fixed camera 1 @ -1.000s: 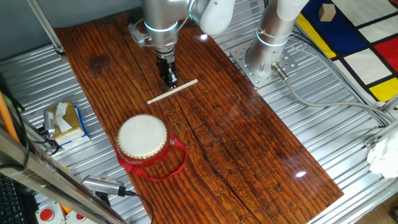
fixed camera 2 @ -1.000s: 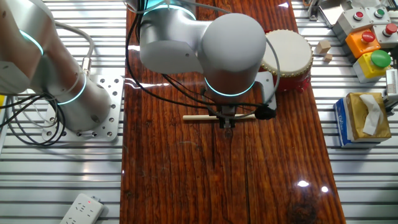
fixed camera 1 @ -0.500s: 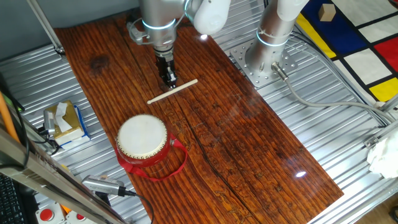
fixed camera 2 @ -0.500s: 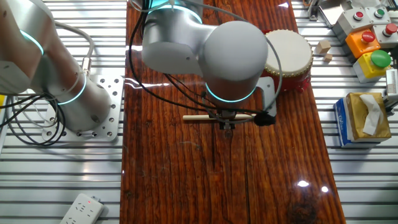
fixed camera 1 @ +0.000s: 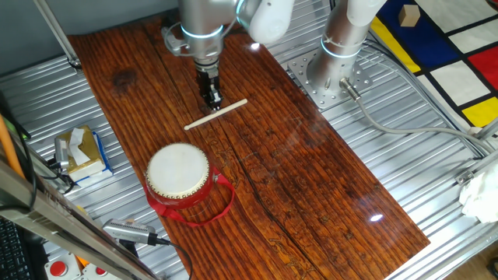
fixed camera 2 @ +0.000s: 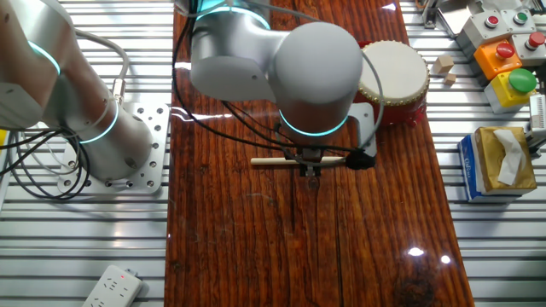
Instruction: Play the drum
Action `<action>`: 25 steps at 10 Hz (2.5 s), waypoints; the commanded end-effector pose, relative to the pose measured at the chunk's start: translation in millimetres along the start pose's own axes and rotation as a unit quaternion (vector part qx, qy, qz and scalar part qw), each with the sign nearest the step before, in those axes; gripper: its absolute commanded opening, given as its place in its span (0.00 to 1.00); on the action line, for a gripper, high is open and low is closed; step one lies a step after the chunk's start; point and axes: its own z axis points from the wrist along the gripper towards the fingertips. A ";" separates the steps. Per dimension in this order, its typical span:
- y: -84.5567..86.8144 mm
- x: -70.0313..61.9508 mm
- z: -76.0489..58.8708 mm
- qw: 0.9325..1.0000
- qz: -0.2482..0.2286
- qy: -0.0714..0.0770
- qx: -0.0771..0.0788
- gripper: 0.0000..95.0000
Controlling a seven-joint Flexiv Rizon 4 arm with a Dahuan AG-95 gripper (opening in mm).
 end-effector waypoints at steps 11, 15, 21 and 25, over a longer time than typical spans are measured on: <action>12.2 44.3 2.7 1.000 0.018 -0.001 -0.008 0.20; 10.0 45.8 10.1 1.000 0.013 -0.001 -0.008 0.20; 5.1 49.7 21.5 1.000 0.003 -0.003 -0.003 0.20; 4.8 50.5 28.4 1.000 0.010 -0.008 -0.001 0.00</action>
